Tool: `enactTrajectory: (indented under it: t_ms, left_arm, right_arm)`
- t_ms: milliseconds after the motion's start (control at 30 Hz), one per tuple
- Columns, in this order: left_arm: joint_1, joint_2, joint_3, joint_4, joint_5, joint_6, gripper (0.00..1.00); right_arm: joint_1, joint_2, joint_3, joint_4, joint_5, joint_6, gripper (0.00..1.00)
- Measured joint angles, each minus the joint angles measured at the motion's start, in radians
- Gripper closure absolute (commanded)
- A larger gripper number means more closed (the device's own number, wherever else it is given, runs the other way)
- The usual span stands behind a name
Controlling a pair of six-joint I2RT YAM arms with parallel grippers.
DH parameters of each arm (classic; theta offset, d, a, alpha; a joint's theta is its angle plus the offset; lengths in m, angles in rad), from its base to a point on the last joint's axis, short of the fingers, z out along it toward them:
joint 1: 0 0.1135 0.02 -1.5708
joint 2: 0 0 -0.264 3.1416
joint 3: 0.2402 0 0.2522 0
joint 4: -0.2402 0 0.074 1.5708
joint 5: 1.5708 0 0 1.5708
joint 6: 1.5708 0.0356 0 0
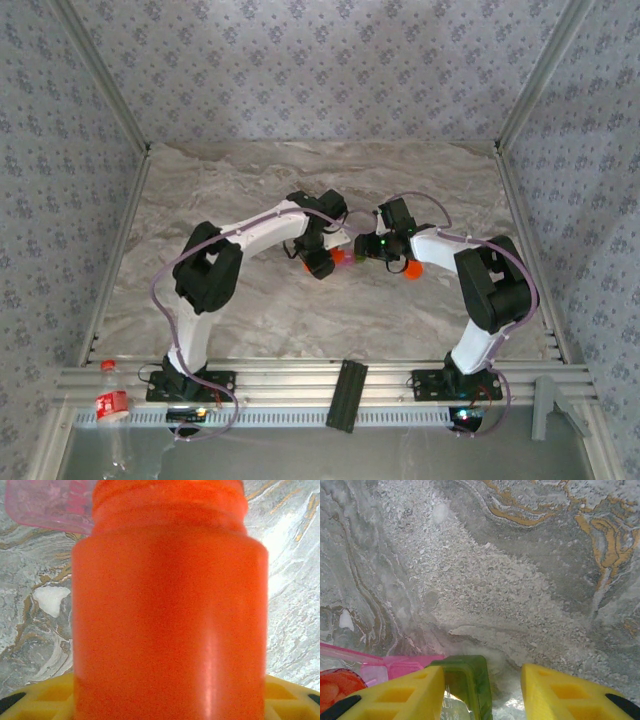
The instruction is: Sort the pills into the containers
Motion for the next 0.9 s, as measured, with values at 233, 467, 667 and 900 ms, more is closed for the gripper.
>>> enactTrajectory:
  t_ms: [233,467,667,900]
  left_arm:
    - [-0.003,0.032,0.049,-0.038,-0.012,0.016,1.0]
    - [-0.013,0.038,0.077,-0.074,-0.041,0.035,1.0]
    - [-0.016,0.046,0.085,-0.09,-0.052,0.045,1.0]
    - [-0.018,0.062,0.088,-0.099,-0.056,0.052,1.0]
  right_arm:
    - [0.0,0.0,0.0,0.0,0.0,0.0,0.54]
    - [0.0,0.0,0.0,0.0,0.0,0.0,0.54]
    - [0.0,0.001,0.0,0.001,0.0,0.0,0.54]
    - [0.0,0.001,0.0,0.002,0.0,0.0,0.54]
